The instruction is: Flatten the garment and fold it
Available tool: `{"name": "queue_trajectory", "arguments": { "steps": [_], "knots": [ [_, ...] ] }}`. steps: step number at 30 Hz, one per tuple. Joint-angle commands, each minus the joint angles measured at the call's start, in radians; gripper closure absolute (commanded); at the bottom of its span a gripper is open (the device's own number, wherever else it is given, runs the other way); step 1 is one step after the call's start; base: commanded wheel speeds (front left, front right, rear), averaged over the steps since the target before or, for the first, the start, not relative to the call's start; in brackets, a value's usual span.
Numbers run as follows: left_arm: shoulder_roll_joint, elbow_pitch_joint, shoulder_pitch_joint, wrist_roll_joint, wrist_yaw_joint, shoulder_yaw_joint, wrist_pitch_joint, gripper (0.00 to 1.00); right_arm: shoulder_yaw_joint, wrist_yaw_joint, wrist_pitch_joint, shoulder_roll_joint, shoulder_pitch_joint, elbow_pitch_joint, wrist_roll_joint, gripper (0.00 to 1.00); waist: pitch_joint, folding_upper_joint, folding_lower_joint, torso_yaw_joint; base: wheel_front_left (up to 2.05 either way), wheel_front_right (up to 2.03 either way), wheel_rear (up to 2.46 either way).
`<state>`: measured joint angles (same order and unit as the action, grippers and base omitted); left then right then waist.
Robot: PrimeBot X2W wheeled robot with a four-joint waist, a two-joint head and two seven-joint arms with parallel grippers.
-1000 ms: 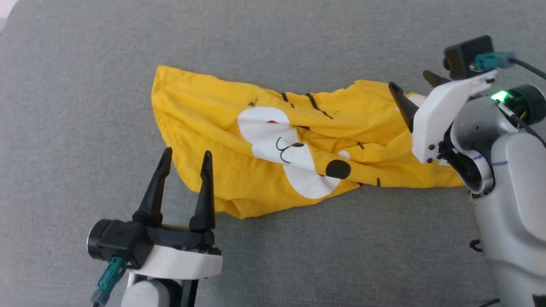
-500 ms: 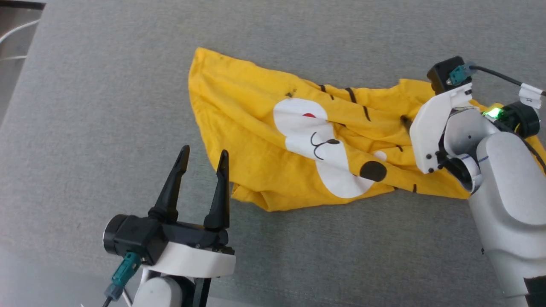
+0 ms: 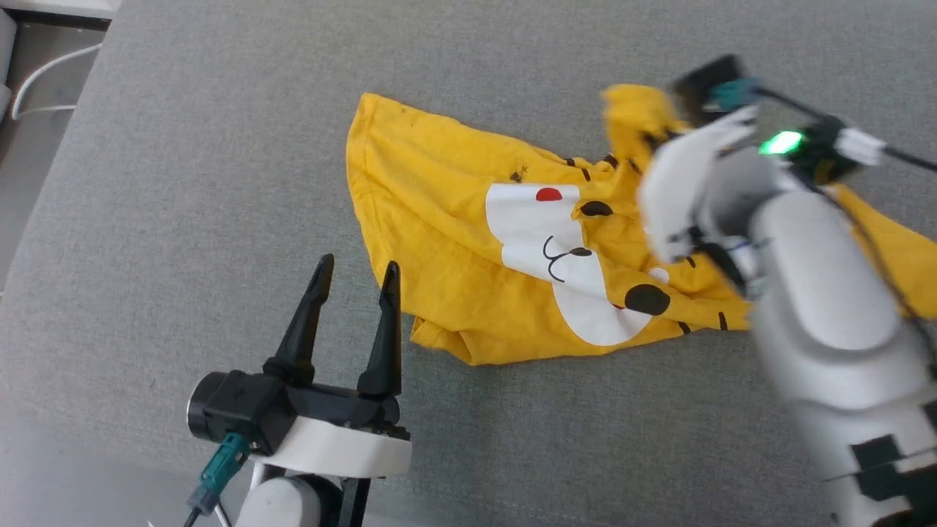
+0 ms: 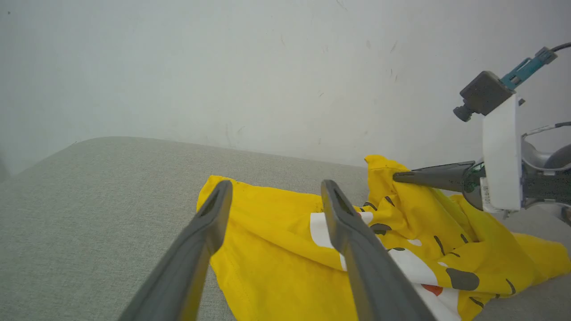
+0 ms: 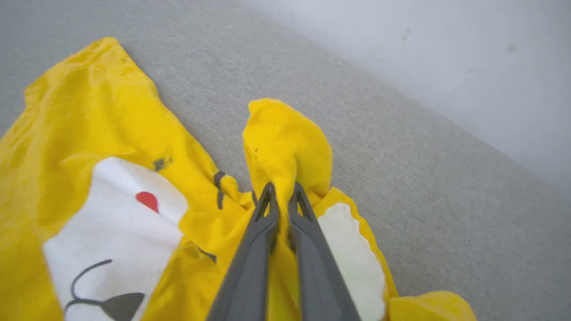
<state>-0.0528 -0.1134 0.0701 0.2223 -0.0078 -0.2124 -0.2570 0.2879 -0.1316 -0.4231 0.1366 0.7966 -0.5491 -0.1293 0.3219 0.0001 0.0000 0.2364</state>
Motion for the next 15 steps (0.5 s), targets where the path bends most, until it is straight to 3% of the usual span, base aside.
{"name": "queue_trajectory", "arguments": {
  "steps": [1, 8, 15],
  "knots": [
    [0.003, 0.001, 0.01, 0.006, 0.005, -0.003, -0.005, 0.0, 0.036, 0.001, 0.018, -0.021, 0.017, -0.001, -0.023, 1.0, -0.001, -0.0001, 0.0, 0.002, 0.0, 0.0, 0.0],
    [0.003, 0.001, 0.016, 0.015, 0.005, -0.005, -0.005, 0.0, 0.334, 0.001, 0.093, -0.081, 0.024, -0.004, -0.203, 1.0, 0.01, -0.0001, 0.0, 0.021, 0.0, 0.0, 0.0],
    [0.003, 0.007, 0.021, 0.029, 0.012, -0.017, -0.005, 0.0, 0.526, 0.001, 0.145, -0.086, -0.018, -0.062, -0.338, 1.0, 0.016, -0.0001, 0.0, 0.04, 0.0, 0.0, 0.0]
  ]
}}
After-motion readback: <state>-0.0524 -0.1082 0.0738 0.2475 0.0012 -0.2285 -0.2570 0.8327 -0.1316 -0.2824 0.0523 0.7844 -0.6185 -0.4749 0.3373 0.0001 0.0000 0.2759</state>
